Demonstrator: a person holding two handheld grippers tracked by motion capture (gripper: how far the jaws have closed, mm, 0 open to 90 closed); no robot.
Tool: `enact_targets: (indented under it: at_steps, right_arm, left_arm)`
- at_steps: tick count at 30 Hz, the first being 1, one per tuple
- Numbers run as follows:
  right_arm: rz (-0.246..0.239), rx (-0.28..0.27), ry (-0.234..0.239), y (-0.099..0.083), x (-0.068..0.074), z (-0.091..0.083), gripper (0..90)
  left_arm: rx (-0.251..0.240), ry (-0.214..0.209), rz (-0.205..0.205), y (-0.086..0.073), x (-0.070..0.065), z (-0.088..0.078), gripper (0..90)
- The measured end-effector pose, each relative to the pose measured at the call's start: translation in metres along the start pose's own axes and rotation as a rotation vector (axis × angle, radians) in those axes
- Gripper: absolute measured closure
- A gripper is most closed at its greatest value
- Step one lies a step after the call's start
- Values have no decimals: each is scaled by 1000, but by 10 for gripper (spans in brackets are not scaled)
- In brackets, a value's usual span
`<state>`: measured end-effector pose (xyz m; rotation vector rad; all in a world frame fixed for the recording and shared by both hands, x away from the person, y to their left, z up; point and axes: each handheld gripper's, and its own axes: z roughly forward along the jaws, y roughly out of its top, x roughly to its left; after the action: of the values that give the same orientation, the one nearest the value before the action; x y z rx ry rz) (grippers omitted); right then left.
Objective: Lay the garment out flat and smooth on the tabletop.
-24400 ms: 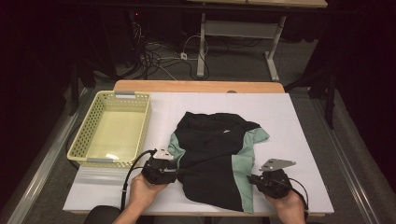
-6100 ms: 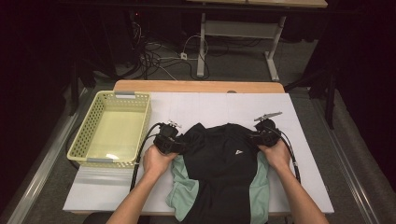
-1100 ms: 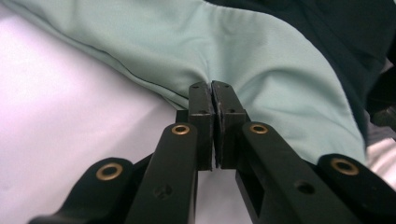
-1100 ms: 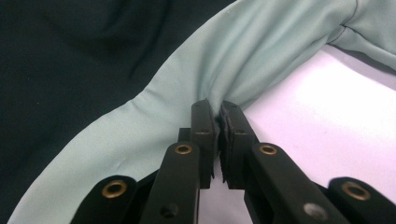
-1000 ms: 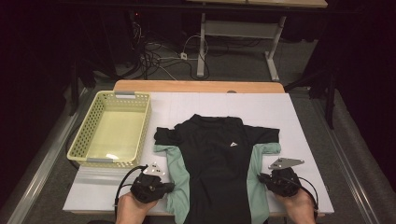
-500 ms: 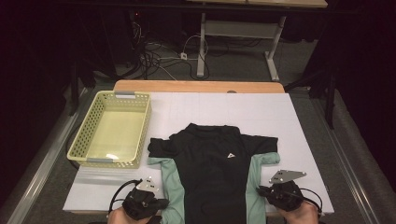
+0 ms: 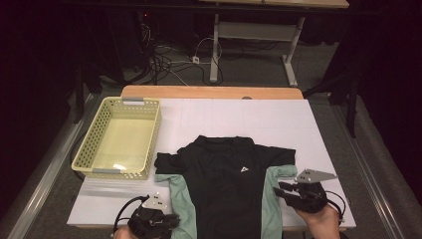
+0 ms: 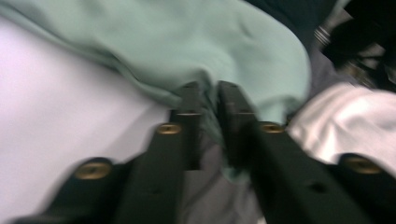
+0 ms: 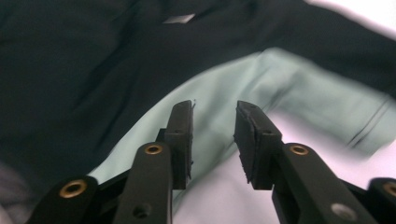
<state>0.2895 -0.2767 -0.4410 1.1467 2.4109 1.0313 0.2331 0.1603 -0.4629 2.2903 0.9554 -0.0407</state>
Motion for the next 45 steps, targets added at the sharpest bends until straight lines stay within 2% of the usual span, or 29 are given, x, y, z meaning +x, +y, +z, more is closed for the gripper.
enact_targets:
  at_steps: [2, 6, 8, 11, 14, 16, 18, 20, 21, 25, 28, 31, 32, 34, 39, 43, 45]
  right_arm:
    - [-8, -5, -40, 12, -7, 8, 653]
    - [4, 15, -84, 35, -23, 31, 608]
    - [7, 33, -99, 44, -28, 43, 592]
    - [0, 64, -118, 52, -32, 58, 556]
    - [0, 103, -122, 52, -34, 69, 542]
    - [8, 128, -98, 50, -35, 74, 591]
    - [10, 122, -52, 49, -35, 73, 743]
    - [-6, 131, -44, 48, -32, 73, 817]
    - [-16, 138, -48, 49, -31, 72, 835]
    - [-40, 160, -50, 44, -27, 64, 852]
    - [-48, 169, -39, 35, -24, 53, 852]
    - [-53, 177, -30, 27, -20, 44, 849]
    - [-55, 181, -28, 26, -19, 41, 843]
    - [-56, 162, -26, 25, -16, 38, 799]
    - [-41, 63, -41, 41, -20, 34, 674]
    - [-37, 67, -76, 57, -27, 49, 588]
    - [-25, 74, -90, 62, -33, 58, 559]
  left_arm:
    - [-40, 58, -2, 8, 3, -1, 617]
    - [-110, 97, -35, 36, 17, -2, 509]
    - [-114, 116, -32, 51, 24, 3, 482]
    - [-110, 110, -49, 66, 37, 15, 455]
    - [-95, 93, -69, 72, 45, 27, 453]
    - [-91, 53, -73, 73, 48, 28, 504]
    - [-90, -12, -65, 71, 49, 30, 653]
    - [-61, -16, -42, 72, 47, 33, 805]
    - [-55, -15, -38, 72, 46, 34, 840]
    - [-34, -53, -28, 70, 43, 31, 859]
    - [-11, -83, -2, 65, 35, 29, 859]
    - [4, -120, -1, 64, 31, 27, 857]
    - [7, -121, -1, 64, 30, 25, 856]
    - [-22, -96, -2, 67, 31, 21, 837]
    - [-103, 43, -11, 89, 41, 15, 588]
    - [-87, 147, -23, 116, 55, 28, 478]
    - [-64, 169, -45, 126, 63, 37, 442]
